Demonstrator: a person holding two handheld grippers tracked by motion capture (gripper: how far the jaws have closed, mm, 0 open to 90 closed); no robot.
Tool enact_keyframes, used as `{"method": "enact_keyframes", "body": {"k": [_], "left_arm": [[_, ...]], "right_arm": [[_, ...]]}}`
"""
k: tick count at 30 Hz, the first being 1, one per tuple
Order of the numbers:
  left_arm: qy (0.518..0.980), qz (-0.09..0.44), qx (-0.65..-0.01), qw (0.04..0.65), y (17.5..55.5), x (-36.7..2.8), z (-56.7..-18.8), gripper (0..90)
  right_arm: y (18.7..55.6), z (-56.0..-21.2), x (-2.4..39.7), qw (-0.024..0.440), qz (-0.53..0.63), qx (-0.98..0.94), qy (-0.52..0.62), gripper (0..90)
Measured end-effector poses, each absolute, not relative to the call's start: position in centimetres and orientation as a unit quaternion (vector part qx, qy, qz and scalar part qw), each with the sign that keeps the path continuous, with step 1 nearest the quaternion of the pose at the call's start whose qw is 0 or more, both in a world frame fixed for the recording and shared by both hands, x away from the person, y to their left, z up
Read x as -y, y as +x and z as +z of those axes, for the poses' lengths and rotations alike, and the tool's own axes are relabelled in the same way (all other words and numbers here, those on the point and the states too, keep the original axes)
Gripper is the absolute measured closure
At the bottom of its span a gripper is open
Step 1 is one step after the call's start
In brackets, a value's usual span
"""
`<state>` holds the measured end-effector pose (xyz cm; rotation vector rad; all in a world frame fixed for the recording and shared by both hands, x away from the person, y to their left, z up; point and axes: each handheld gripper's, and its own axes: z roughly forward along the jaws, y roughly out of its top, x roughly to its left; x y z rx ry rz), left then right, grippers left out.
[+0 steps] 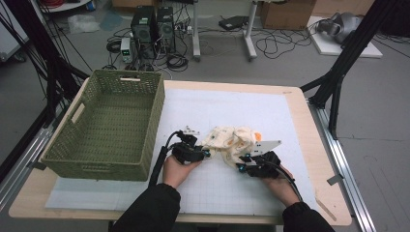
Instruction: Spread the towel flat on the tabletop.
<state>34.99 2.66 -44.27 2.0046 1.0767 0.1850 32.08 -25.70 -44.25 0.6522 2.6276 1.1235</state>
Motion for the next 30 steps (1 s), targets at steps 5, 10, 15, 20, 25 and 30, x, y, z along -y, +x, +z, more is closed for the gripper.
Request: {"method": "enact_keyframes", "body": {"k": [5,10,15,20,25,30], "left_arm": [[0.806,0.089,-0.422,0.405,34.9,-2.7,-44.2,84.9],[0.806,0.075,-0.418,0.412,34.3,-3.2,-43.9,86.4],[0.802,0.068,-0.412,0.428,33.5,-3.7,-42.9,86.6],[0.796,0.059,-0.415,0.437,32.9,-4.3,-42.2,86.6],[0.793,0.053,-0.419,0.44,32.3,-4.8,-41.8,86.7],[0.791,0.027,-0.417,0.447,32.1,-4.9,-41.3,86.6]], "right_arm": [[32.1,-44.2,25.9,0.092,0.383,-0.895,0.21,83.5],[31.7,-43.6,27.0,0.082,0.39,-0.894,0.203,84.4],[30.9,-43.0,28.5,0.08,0.397,-0.893,0.195,84.5],[29.8,-42.3,31.0,0.084,0.403,-0.891,0.193,84.6],[29.1,-42.0,33.0,0.081,0.406,-0.889,0.196,84.7],[28.4,-41.6,34.3,0.072,0.41,-0.889,0.191,85.0]]}}
